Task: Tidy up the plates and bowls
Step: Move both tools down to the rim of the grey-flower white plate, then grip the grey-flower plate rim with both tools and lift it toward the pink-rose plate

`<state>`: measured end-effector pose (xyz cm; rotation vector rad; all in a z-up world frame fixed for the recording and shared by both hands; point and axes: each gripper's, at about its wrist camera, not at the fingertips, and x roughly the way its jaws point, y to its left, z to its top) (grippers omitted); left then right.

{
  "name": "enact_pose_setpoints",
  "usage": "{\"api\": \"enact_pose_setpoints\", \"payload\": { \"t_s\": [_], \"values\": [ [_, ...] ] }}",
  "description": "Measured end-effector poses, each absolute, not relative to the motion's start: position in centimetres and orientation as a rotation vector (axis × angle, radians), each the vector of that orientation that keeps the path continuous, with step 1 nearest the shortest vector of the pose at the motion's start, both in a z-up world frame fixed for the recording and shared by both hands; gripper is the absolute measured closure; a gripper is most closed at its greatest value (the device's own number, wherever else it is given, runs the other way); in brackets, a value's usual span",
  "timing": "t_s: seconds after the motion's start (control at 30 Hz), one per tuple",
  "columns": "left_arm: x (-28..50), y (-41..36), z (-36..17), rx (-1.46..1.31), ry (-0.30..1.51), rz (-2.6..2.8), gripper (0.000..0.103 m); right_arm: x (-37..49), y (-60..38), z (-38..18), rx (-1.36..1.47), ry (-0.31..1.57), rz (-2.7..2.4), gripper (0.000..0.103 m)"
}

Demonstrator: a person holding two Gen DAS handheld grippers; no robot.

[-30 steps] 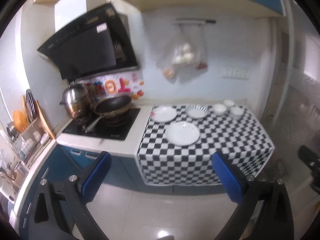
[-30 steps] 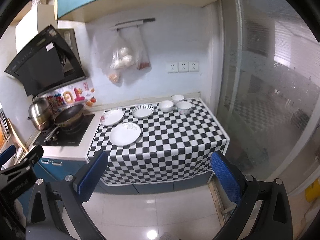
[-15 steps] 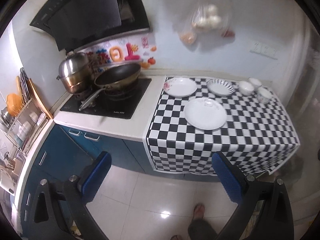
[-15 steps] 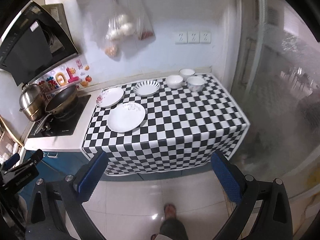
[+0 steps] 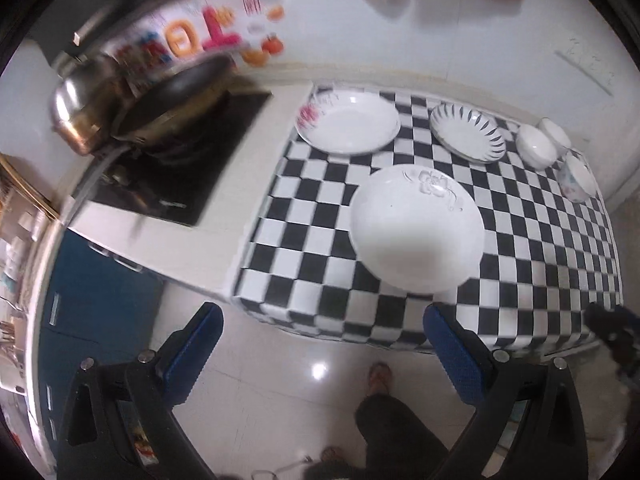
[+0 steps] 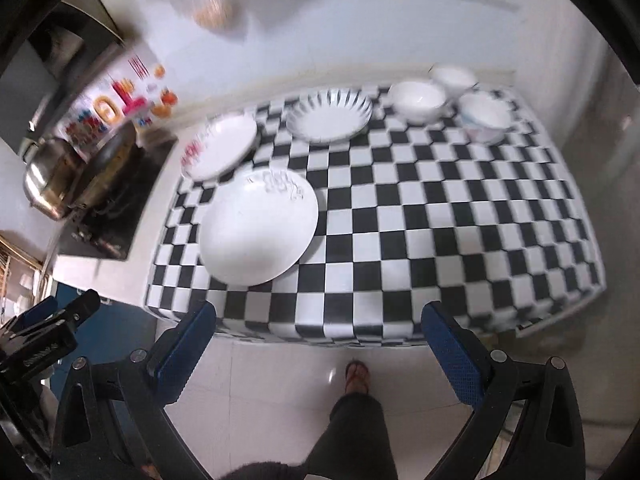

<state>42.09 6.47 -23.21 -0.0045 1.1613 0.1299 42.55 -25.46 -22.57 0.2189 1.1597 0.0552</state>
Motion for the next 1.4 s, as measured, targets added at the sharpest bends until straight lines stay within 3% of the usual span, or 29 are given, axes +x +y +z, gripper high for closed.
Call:
{"api": "enact_pose_setpoints", "payload": {
  "t_s": [0.33,0.5,0.67,0.8,0.87,1.0,1.03,1.4],
  "values": [
    [52.4,6.9,-30.9,-0.066,1.338,0.138,0.0,56.8,-25.3,-34.2,0.231,1.412,0.132,0.0],
    [56.9,7.8,-34.9,-0.081,1.421,0.099,0.014,61.0,-24.2,-38.7,0.261,1.508,0.142,0.002],
    [60.0,7.9,-38.8,-0.081,1.526,0.014,0.046,63.8,-23.2,-42.3,0.305,1.597,0.129,0.009],
    [61.0,7.5,-40.6,-0.069,1.565,-0.073,0.052,64.3,-22.2,-43.9,0.346,1.655,0.146,0.022],
    [61.1,7.3,-40.9,-0.068,1.566,-0.107,0.058,64.5,-21.7,-43.9,0.33,1.655,0.143,0.033],
    [61.0,6.6,-40.6,-0.057,1.553,-0.171,0.066,64.9,-20.6,-43.9,0.323,1.666,0.162,0.069],
    [61.0,6.7,-40.5,-0.061,1.556,-0.17,0.066,64.9,-20.5,-43.9,0.303,1.677,0.144,0.072],
    [60.5,1.5,-38.8,-0.034,1.555,-0.155,0.066,63.5,-23.0,-42.8,0.255,1.678,0.15,0.075]
  ]
}}
